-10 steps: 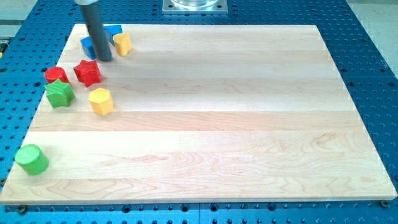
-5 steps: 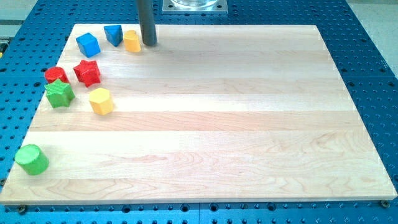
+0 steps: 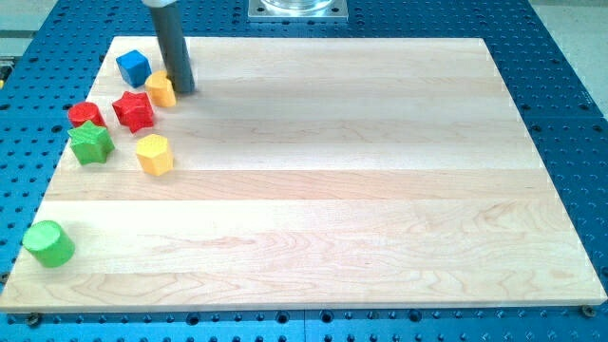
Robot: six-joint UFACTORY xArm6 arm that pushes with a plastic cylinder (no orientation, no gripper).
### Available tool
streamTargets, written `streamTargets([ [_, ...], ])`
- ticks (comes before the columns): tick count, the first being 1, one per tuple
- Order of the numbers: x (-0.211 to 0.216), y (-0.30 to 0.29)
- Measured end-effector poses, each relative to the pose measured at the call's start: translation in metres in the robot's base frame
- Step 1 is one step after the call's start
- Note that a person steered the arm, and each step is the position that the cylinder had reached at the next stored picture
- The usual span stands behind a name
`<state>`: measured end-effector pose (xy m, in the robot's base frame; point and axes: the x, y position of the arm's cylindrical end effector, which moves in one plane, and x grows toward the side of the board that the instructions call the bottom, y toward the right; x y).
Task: Make a group of red blocksyellow blocks and green star
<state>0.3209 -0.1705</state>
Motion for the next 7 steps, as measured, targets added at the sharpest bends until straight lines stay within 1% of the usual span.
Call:
streamTargets([
  [1,-0.004,0.008],
  [2,-0.03,0.008],
  [3,-0.029,-0.008],
  [4,-0.01,-0.028],
  [5,0.031,-0.02],
  [6,0.013,-0.013],
  [7,-0.01,-0.032],
])
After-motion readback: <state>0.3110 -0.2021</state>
